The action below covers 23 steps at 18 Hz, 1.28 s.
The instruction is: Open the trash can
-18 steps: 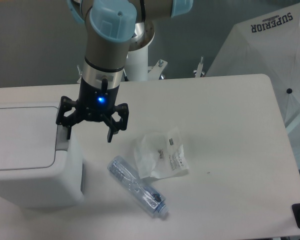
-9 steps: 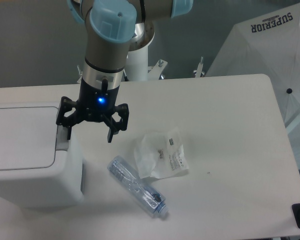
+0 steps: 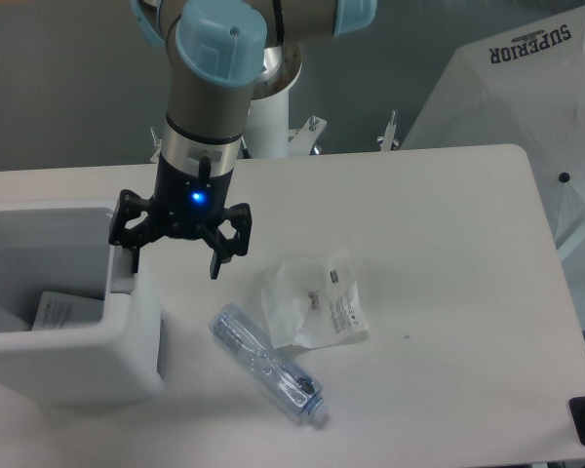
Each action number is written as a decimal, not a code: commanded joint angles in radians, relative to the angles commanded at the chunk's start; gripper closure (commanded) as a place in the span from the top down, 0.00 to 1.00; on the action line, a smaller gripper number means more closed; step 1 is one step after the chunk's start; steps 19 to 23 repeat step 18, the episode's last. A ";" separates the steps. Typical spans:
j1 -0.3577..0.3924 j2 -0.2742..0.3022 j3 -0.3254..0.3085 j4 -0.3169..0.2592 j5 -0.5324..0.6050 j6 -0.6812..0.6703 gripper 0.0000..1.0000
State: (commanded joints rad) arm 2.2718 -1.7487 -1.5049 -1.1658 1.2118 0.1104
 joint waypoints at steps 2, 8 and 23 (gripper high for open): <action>0.002 0.008 0.011 0.000 -0.002 0.000 1.00; 0.075 0.005 0.083 0.038 0.028 0.038 1.00; 0.129 -0.058 0.098 0.083 0.333 0.284 1.00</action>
